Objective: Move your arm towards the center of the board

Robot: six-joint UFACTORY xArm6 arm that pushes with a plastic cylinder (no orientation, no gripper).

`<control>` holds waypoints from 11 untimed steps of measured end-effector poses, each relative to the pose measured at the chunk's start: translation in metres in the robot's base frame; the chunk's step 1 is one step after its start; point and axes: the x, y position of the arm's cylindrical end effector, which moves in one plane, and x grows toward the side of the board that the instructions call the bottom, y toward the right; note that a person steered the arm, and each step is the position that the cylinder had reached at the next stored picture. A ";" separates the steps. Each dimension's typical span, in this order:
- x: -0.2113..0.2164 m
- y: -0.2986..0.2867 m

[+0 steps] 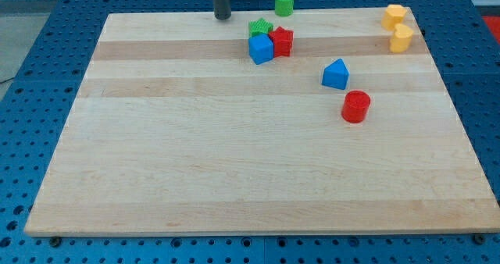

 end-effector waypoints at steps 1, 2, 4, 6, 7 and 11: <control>0.003 0.001; 0.062 -0.061; 0.228 -0.134; 0.120 -0.060; 0.018 0.014; 0.193 -0.061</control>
